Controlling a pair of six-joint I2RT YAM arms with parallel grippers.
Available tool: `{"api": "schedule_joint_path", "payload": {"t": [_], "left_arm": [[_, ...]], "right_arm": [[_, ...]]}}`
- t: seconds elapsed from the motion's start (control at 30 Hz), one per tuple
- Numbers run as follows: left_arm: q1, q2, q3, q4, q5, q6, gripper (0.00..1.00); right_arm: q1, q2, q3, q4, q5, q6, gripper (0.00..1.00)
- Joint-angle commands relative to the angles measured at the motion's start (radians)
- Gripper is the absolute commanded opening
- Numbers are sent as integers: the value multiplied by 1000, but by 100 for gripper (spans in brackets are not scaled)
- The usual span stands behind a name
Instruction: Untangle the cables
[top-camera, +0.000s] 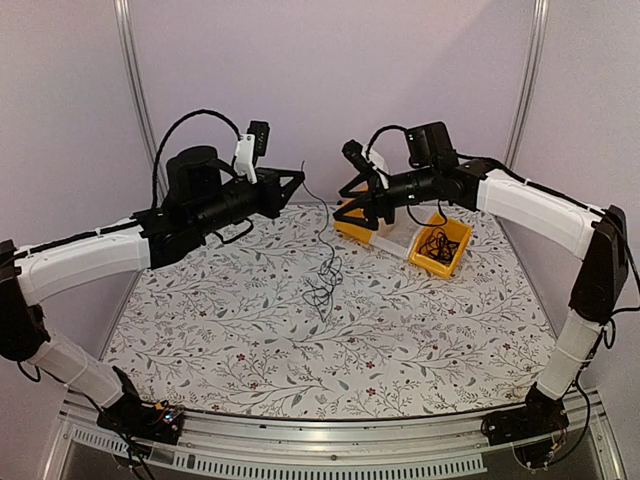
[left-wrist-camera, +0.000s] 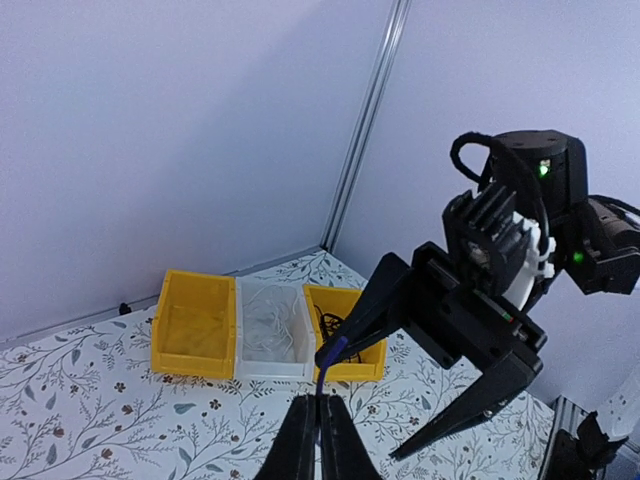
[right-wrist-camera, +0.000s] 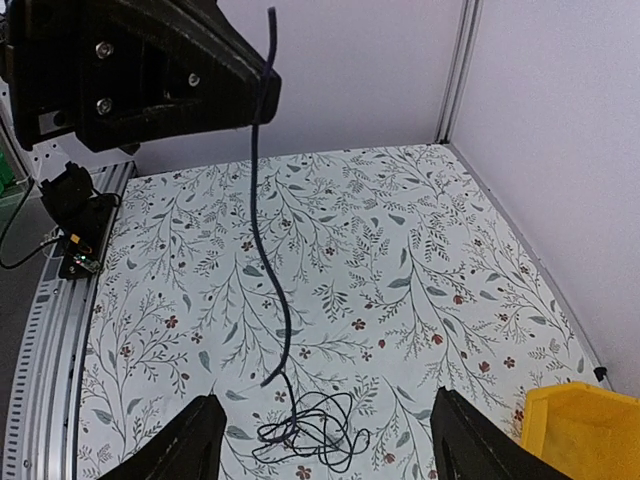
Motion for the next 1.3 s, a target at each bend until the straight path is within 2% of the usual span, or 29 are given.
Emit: {"api": "schedule_joint_path", "payload": {"t": [0.0, 0.17, 0.27, 0.37, 0.5, 0.6, 0.73, 0.87, 0.97, 1.1, 1.27], "left_arm": [[-32, -52, 53, -45, -48, 38, 0], [-45, -107, 96, -68, -49, 25, 0], [-56, -143, 135, -88, -48, 19, 0], [-67, -167, 183, -123, -83, 7, 0], [-82, -192, 237, -153, -89, -1, 0], [-93, -202, 287, -177, -100, 11, 0], [-100, -210, 360, -220, -99, 17, 0], [-100, -226, 348, -223, -127, 14, 0], [-102, -232, 321, -222, -144, 12, 0], [-102, -238, 289, -212, -157, 3, 0], [-104, -231, 257, -200, -156, -14, 0]], "right_arm": [[45, 70, 65, 21, -99, 70, 75], [67, 153, 70, 67, -150, 142, 73], [67, 220, 69, 111, -212, 194, 62], [67, 286, 79, 191, -295, 269, 46], [80, 395, 159, 206, -360, 341, 28], [97, 505, 227, 155, -335, 346, 23], [101, 600, 240, 147, -366, 377, 20], [101, 586, 184, 133, -342, 342, 21], [101, 495, 91, 122, -285, 270, 27], [101, 324, -61, 127, -239, 151, 48], [101, 141, -239, 158, -248, 26, 64]]}}
